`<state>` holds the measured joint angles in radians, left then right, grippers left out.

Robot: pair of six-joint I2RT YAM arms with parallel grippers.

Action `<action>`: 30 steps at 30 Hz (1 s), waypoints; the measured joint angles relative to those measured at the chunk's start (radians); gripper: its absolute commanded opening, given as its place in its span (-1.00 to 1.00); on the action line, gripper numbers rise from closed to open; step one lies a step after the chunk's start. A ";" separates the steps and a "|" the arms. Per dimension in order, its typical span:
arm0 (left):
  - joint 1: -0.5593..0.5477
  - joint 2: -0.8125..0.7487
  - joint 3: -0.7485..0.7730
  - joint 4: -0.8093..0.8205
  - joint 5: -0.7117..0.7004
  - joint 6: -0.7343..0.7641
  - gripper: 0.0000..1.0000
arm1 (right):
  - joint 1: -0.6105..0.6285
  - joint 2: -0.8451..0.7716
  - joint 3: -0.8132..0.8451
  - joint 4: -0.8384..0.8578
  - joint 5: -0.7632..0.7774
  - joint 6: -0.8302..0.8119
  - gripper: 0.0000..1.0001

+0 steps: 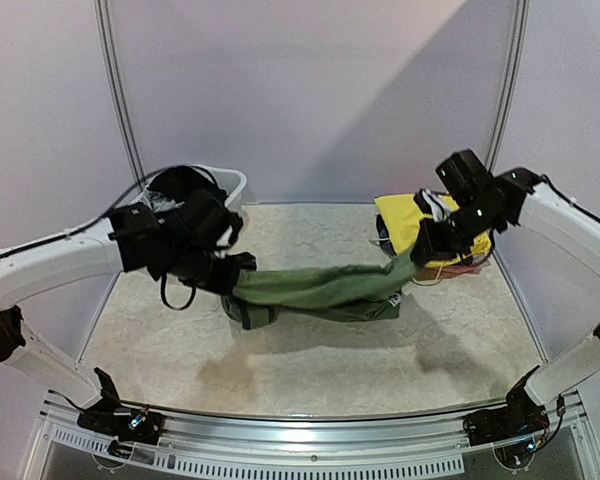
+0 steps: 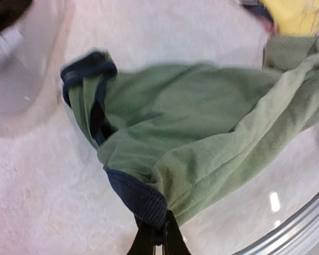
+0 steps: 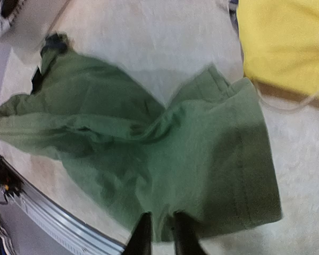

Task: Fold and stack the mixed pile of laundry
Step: Adjust the crumpled tank top at the center of the board, then pick up the crumpled tank top from the center of the board.

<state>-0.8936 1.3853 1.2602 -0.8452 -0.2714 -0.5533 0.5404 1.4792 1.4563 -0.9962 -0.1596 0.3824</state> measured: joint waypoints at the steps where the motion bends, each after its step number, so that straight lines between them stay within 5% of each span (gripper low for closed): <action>1: -0.026 0.008 -0.061 0.004 0.005 -0.004 -1.00 | 0.007 -0.064 -0.103 0.012 0.000 0.017 -0.27; 6: -0.132 0.132 -0.208 0.010 0.033 -0.046 -1.00 | 0.035 -0.222 -0.423 0.012 0.017 0.106 -0.02; 14: -0.169 0.240 -0.117 0.018 0.050 -0.064 -1.00 | 0.034 -0.204 -0.363 0.027 0.039 0.177 0.15; 30: -0.179 0.275 -0.100 0.018 0.042 -0.107 -1.00 | -0.049 0.159 -0.348 0.137 -0.013 0.298 -0.08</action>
<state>-1.0729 1.6608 1.1606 -0.8276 -0.2291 -0.6601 0.4915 1.6386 1.1080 -0.8593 -0.1722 0.6807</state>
